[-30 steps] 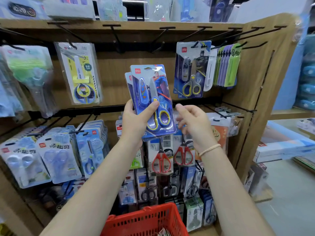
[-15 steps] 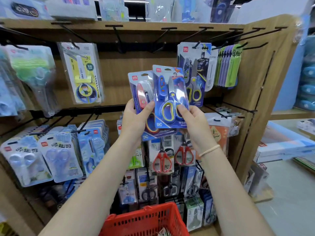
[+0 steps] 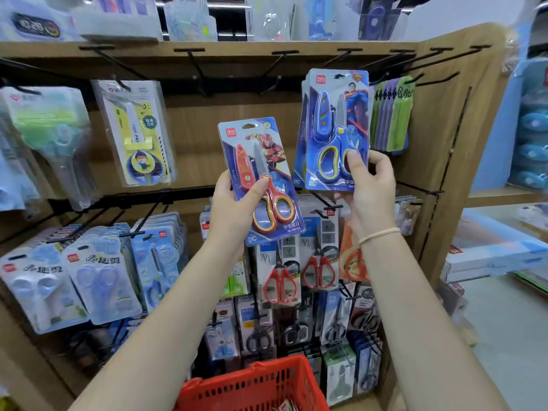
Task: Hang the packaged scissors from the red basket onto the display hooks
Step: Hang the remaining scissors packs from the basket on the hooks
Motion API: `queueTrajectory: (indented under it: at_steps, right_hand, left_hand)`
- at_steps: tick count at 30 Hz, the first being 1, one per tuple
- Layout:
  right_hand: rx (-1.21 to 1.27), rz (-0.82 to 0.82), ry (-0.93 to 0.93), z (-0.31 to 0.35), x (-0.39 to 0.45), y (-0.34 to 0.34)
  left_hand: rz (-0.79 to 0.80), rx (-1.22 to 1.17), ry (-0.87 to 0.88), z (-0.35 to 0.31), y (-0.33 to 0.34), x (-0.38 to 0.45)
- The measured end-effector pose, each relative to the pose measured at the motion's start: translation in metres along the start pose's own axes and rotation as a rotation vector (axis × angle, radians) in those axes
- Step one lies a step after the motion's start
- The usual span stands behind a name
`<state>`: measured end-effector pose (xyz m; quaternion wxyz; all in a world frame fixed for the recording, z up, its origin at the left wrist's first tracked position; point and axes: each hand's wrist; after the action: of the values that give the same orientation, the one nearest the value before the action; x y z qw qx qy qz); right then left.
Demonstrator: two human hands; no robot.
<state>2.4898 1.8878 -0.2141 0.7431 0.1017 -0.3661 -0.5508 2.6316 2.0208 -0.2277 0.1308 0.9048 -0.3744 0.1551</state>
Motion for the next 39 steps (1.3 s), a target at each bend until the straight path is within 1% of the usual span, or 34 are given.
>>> queueTrajectory:
  at_steps: [5,8,15,18,20,23,25,27,30,34,36,39]
  right_hand:
    - [-0.089,-0.005,0.025,-0.001,0.007,0.005]
    - [-0.078,-0.014,0.054,-0.003,0.008,0.005]
    - [-0.016,-0.134,0.246,-0.025,-0.009,-0.009]
    - [-0.027,-0.132,0.316,-0.034,-0.02,-0.01]
    - [-0.134,-0.055,0.325,-0.036,-0.028,-0.008]
    - [-0.225,0.195,0.327,-0.036,-0.038,-0.001]
    - [-0.186,0.337,0.342,-0.034,-0.044,0.005]
    - [-0.087,0.394,0.314,-0.032,-0.046,0.01]
    - [-0.013,0.361,0.203,-0.027,-0.044,0.01]
    - [-0.023,0.226,0.127,-0.016,-0.032,0.002]
    - [-0.043,0.189,0.109,-0.01,-0.026,0.002]
    - [-0.061,0.166,0.075,-0.004,-0.018,0.005]
  left_hand:
    - [-0.007,-0.005,0.006,-0.001,0.002,0.002]
    - [-0.002,0.001,0.0,-0.002,0.002,0.002]
    - [-0.01,0.007,-0.014,0.0,0.001,0.002]
    - [-0.014,0.042,-0.027,0.001,0.001,0.001]
    - [-0.003,0.05,-0.019,0.001,0.002,0.001]
    - [0.014,0.035,0.015,-0.001,0.007,0.002]
    - [0.038,0.012,0.032,-0.003,0.012,0.003]
    - [0.069,-0.007,0.041,-0.005,0.017,0.005]
    - [0.135,0.023,0.045,-0.007,0.023,0.007]
    - [0.221,0.14,0.018,-0.004,0.026,0.008]
    - [0.228,0.175,0.02,-0.006,0.029,0.01]
    - [0.207,0.156,0.031,-0.013,0.038,0.017]
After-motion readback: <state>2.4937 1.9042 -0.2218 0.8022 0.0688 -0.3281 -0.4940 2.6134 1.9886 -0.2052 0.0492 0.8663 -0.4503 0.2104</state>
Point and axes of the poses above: each hand's wrist, its own x-axis towards the middle knuckle, its own y-axis out of the palm, z = x × y, and after that the axes turned 6 degrees about x, right-handed
